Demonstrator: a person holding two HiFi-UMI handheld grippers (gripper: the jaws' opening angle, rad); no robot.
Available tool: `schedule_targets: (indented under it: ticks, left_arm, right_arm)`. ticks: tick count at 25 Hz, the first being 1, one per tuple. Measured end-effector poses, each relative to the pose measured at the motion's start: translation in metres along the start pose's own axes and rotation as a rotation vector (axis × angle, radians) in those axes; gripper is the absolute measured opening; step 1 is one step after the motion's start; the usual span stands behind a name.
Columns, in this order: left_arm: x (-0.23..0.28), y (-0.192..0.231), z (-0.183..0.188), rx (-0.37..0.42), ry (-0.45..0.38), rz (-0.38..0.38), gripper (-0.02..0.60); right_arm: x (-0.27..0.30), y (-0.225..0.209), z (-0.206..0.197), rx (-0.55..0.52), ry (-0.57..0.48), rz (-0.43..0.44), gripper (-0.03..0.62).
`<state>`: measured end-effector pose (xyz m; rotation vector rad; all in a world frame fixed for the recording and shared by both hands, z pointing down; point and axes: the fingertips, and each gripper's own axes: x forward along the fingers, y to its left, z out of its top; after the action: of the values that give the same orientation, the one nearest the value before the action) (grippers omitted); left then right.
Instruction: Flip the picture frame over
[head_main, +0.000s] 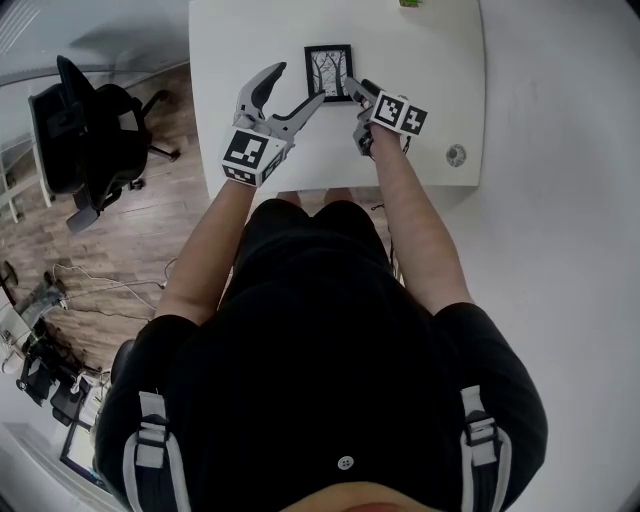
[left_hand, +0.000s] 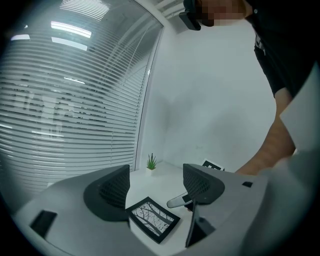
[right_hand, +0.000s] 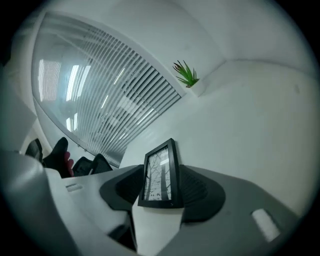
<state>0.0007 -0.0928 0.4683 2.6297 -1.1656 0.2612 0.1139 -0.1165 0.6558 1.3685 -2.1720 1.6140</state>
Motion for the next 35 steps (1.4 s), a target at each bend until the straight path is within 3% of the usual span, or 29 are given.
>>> schedule_targets:
  ticks: [3,8,14,17,23,35]
  left_arm:
    - [0.0,0.003,0.006,0.001,-0.009,0.001,0.337]
    - [-0.005,0.007,0.013,0.006,0.021,0.008,0.337]
    - [-0.013,0.006,0.036,0.019,-0.032,-0.001,0.337]
    - [-0.02,0.004,0.04,0.029,-0.015,-0.008,0.337]
    - [-0.033,-0.002,0.056,0.042,-0.015,-0.02,0.337]
    - [-0.061,-0.029,0.104,0.063,-0.105,-0.051,0.336]
  right_arm:
    - [-0.007,0.009,0.012,-0.085,-0.016,-0.018,0.215]
    - [-0.022,0.053,0.042,-0.25,-0.059,0.035,0.215]
    - [-0.055,0.117,0.078,-0.464,-0.134,0.106,0.213]
    - [-0.074,0.141,0.088,-0.528,-0.162,0.14,0.213]
    - [-0.107,0.175,0.098,-0.659,-0.225,0.163,0.192]
    - [-0.172,0.243,0.088,-0.897,-0.354,0.246,0.121]
